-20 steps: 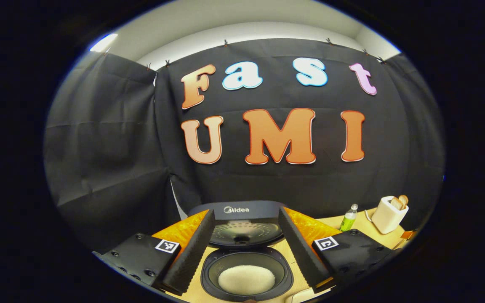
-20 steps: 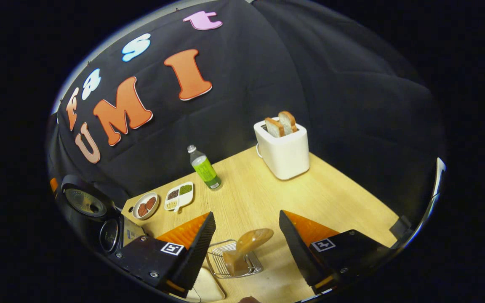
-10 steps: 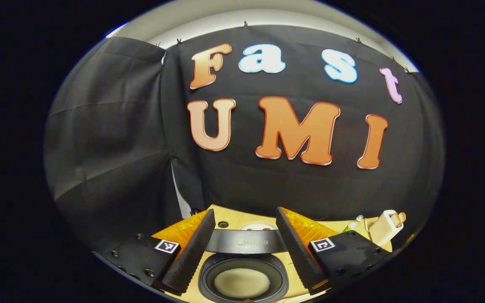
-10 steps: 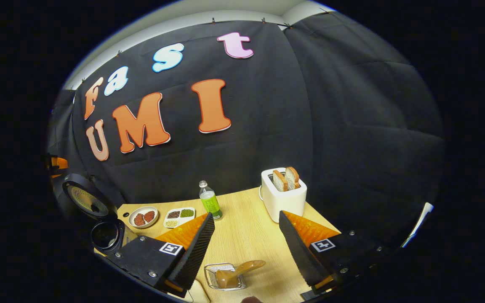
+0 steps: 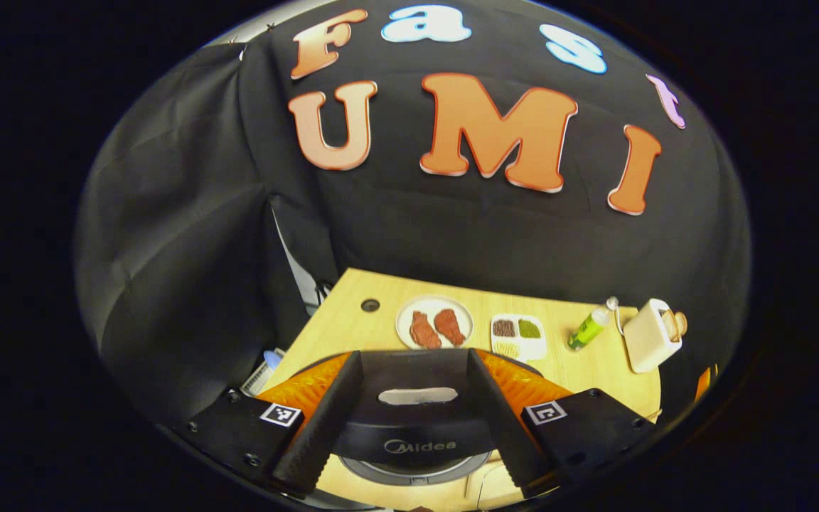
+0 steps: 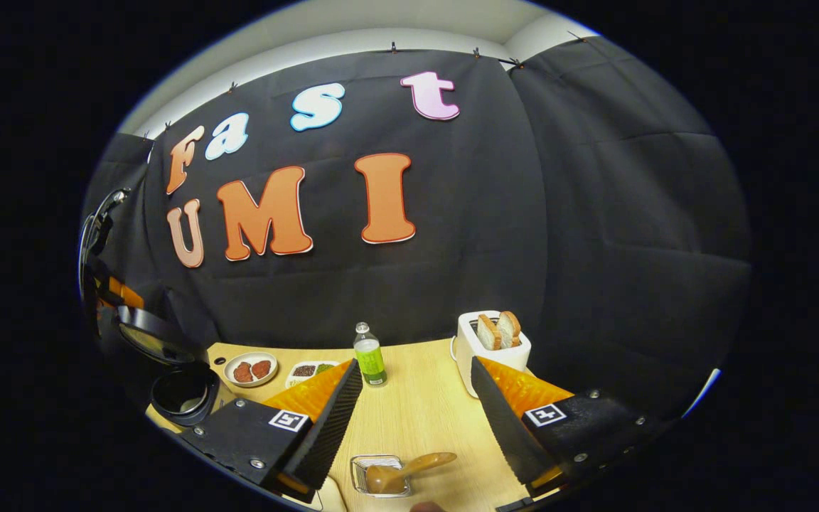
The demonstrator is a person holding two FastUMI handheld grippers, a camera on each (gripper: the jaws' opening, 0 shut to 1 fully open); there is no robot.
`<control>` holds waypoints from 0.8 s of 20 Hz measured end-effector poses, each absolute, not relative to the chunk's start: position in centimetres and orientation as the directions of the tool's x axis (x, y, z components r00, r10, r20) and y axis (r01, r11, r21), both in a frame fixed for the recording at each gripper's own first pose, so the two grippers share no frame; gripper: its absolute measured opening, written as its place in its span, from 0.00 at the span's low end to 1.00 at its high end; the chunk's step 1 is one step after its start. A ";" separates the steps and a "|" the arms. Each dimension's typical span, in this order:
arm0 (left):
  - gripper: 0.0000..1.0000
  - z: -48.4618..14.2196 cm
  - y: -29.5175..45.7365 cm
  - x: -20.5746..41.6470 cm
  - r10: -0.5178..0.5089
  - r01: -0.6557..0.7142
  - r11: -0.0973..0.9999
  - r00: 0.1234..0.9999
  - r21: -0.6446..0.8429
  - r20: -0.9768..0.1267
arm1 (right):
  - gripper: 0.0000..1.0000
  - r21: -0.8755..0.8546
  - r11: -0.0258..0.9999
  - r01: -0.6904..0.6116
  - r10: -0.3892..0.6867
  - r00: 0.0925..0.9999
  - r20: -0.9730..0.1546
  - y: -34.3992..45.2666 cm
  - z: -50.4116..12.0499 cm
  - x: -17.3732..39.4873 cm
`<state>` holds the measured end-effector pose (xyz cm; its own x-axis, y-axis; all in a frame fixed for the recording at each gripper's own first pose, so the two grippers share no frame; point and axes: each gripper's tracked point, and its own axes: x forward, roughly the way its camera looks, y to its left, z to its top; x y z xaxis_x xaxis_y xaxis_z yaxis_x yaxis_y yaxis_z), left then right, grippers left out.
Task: Close the left gripper, press the button to open the rice cooker; take a wooden spoon from the chopstick holder with the right hand, scoop a spoonful of rice and pour it into the rice cooker, then put the wooden spoon back into the chopstick holder.
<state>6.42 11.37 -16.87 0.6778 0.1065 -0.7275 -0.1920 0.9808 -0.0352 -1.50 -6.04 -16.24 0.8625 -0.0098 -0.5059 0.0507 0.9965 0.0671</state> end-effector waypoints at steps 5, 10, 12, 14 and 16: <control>0.99 -22.3 10.0 2.0 0.077 -0.196 0.980 0.527 -0.033 -0.847 | 0.95 0.053 0.998 0.021 0.009 0.857 -0.516 -5.2 -16.9 -1.7; 0.96 -27.1 8.8 -0.8 0.068 -0.191 0.982 0.378 -0.006 -0.923 | 0.95 0.067 0.998 -0.008 0.043 0.850 -0.526 -3.8 -17.2 -1.7; 0.96 -28.5 8.7 -1.2 0.063 -0.201 0.980 0.323 -0.003 -0.944 | 0.95 0.063 0.998 -0.026 0.055 0.851 -0.522 -3.1 -17.0 -1.6; 0.98 -29.0 8.7 -0.9 0.065 -0.187 0.982 0.312 0.006 -0.948 | 0.95 0.056 0.997 -0.047 0.070 0.850 -0.521 -2.4 -17.0 -1.4; 1.00 -29.1 8.5 -0.8 0.059 -0.176 0.984 0.284 0.008 -0.957 | 0.95 0.058 0.996 -0.064 0.085 0.849 -0.522 -1.7 -16.9 -1.5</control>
<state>-0.78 8.50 -29.05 0.2844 0.0587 -0.9569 -0.1756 0.9844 0.0082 -1.46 -1.73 -16.86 0.8486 0.0850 -0.5222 -0.0643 0.9963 0.0576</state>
